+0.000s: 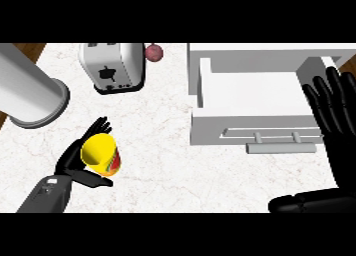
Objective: Pick up the cup, place it into the drawer and close the drawer
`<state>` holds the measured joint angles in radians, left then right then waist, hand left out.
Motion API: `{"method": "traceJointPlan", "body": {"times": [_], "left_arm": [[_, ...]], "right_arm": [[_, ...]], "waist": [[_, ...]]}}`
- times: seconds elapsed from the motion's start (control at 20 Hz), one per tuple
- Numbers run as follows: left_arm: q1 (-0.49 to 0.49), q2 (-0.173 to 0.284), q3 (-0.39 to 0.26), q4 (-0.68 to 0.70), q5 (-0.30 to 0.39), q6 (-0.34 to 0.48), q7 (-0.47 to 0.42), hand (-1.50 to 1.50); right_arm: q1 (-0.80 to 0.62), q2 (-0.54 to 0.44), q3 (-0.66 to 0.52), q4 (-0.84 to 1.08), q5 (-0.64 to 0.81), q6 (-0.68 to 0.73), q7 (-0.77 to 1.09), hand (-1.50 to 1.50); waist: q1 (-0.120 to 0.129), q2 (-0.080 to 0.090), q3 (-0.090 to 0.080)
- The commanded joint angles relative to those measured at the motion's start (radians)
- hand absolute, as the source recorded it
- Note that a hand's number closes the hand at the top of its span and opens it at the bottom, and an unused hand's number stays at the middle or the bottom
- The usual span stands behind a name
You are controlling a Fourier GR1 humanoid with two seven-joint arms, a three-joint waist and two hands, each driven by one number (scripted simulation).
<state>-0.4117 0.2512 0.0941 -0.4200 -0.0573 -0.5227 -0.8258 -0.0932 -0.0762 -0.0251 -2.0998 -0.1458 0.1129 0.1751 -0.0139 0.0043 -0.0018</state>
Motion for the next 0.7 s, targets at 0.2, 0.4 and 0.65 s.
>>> {"method": "traceJointPlan", "body": {"times": [0.2, 0.4, 0.65], "left_arm": [[0.002, -0.007, -0.017, 0.028, 0.045, -0.255, -0.097, -1.5], [-0.005, -0.009, -0.025, 0.016, 0.072, -0.31, -0.079, 1.5], [0.012, -0.045, -0.051, -0.033, 0.065, -0.244, -0.16, 1.5]], "right_arm": [[0.018, 0.007, 0.009, 0.06, 0.006, 0.023, -0.054, -1.5], [0.025, 0.001, 0.005, -0.004, -0.004, 0.013, -0.013, -1.5], [0.006, -0.016, -0.012, -0.008, -0.024, 0.015, 0.022, -1.5]], "waist": [[-0.001, 0.003, -0.001], [-0.003, 0.001, -0.001], [-0.002, 0.001, -0.002]]}}
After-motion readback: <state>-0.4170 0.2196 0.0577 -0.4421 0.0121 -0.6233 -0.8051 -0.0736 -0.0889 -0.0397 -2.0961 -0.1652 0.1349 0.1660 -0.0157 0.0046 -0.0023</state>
